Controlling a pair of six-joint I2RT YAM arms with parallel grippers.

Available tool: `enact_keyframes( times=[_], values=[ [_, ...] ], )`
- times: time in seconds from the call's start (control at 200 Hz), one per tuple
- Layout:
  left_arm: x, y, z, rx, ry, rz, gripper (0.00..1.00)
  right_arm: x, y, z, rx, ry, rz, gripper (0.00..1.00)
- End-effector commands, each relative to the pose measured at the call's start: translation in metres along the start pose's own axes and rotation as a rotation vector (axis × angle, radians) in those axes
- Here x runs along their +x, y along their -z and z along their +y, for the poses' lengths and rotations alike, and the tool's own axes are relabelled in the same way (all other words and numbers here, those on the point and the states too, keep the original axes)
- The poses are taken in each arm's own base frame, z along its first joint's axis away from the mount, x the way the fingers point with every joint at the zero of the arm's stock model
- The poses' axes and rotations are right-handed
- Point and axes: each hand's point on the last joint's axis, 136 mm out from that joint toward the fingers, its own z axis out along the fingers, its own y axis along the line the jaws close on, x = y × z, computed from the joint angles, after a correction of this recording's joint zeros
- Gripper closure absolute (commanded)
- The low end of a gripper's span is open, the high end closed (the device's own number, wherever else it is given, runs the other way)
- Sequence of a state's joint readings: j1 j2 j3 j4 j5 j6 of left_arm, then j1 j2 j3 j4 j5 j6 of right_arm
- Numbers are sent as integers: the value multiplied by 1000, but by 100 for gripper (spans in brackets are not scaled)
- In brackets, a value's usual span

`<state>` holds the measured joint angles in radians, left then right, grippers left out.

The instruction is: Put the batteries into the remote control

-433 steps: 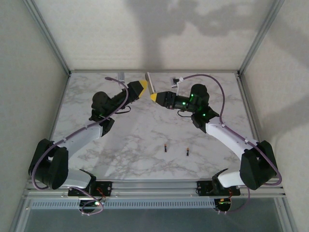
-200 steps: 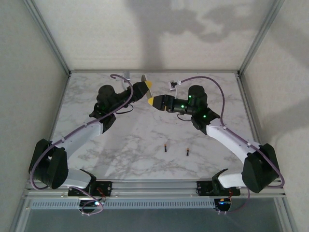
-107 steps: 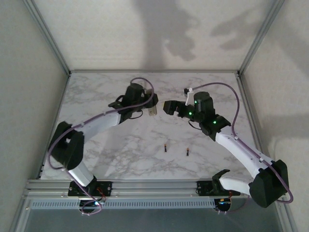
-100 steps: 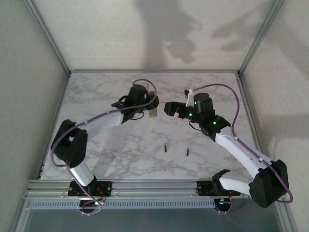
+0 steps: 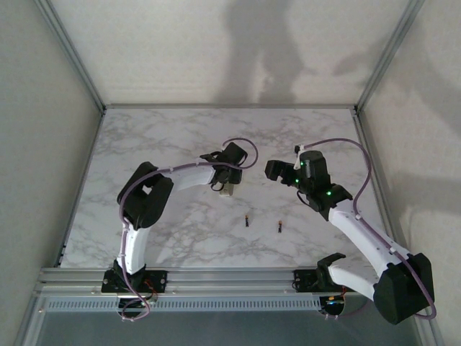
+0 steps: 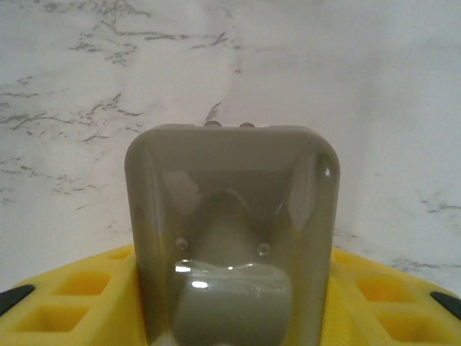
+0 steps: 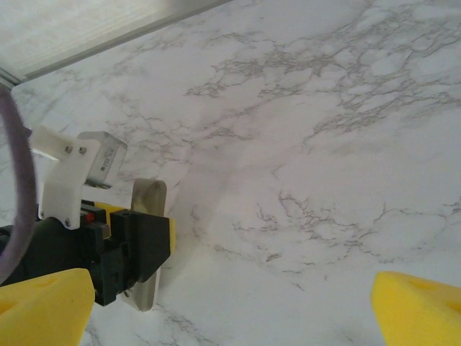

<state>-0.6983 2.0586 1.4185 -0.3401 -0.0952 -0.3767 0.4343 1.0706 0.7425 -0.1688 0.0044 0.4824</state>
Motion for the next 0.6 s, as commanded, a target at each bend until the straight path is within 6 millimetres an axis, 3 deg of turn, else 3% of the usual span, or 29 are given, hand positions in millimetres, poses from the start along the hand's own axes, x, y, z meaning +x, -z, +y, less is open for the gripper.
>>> enact_keyframes(
  times=[0.0,0.13,0.33,0.506,0.596],
  values=[
    [2,-3,5,-69,-79,21,53,1,-1,-6,21,3,-14,1],
    [7,-10,3,-80,-106,44,40,1,0,-5,16,6,-12,1],
    [12,-14,0,-62,-107,60,32,4,-4,-5,9,8,5,1],
    [10,3,-3,-40,-95,32,27,6,-7,-3,1,12,19,1],
    [18,12,-3,-36,-96,33,24,8,-10,0,-16,15,35,1]
  ],
)
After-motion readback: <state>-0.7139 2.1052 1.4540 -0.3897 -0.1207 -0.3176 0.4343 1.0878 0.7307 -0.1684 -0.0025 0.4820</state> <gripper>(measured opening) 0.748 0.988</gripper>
